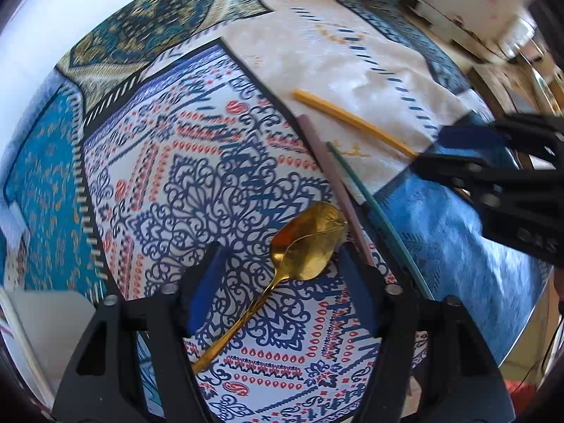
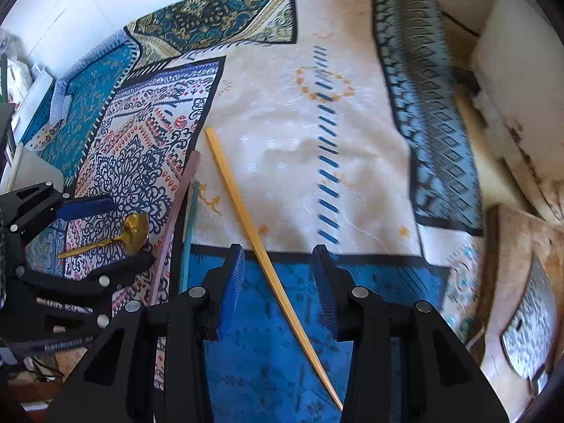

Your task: Organize utensils

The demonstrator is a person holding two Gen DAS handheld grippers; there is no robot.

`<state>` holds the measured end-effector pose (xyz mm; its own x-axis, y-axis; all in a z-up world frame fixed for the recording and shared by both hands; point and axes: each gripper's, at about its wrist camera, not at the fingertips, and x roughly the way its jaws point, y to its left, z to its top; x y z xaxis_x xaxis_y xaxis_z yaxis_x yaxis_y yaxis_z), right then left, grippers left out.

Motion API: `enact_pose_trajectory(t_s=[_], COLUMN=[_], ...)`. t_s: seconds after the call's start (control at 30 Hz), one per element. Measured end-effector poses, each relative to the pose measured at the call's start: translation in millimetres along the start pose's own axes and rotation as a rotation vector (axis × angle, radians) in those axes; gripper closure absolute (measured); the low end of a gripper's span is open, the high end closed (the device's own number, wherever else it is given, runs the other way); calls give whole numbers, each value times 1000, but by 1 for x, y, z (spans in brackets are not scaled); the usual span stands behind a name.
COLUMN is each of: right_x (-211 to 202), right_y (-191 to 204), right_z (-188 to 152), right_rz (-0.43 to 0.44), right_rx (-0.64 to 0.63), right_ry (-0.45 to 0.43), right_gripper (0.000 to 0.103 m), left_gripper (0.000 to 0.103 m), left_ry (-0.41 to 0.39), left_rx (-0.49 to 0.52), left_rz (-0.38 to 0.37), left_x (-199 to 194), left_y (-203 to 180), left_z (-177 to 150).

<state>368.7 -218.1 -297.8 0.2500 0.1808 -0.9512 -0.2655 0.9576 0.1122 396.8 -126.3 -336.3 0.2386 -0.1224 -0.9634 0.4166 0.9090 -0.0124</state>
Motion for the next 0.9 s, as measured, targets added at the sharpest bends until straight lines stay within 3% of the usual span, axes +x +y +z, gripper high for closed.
enact_pose_trajectory(t_s=[0.13, 0.33, 0.47, 0.63, 0.9], right_x=[8, 15, 20, 24, 4], right_y=[8, 26, 32, 32, 29], right_z=[14, 23, 29, 37, 18], right_rz=[-11, -68, -63, 13, 50], right_rx=[-42, -116, -118, -46, -9], right_ry=[-9, -37, -42, -6, -30], right_gripper=[67, 79, 94, 97, 97], left_gripper=[67, 68, 69, 69, 70], left_ry=[8, 8, -1, -1, -29], left_rx=[63, 77, 27, -76, -138], left_rz=[-15, -28, -60, -117, -111], left_x=[-1, 1, 0, -4, -22], left_y=[-13, -17, -11, 14, 29], left_z=[9, 19, 21, 12, -21])
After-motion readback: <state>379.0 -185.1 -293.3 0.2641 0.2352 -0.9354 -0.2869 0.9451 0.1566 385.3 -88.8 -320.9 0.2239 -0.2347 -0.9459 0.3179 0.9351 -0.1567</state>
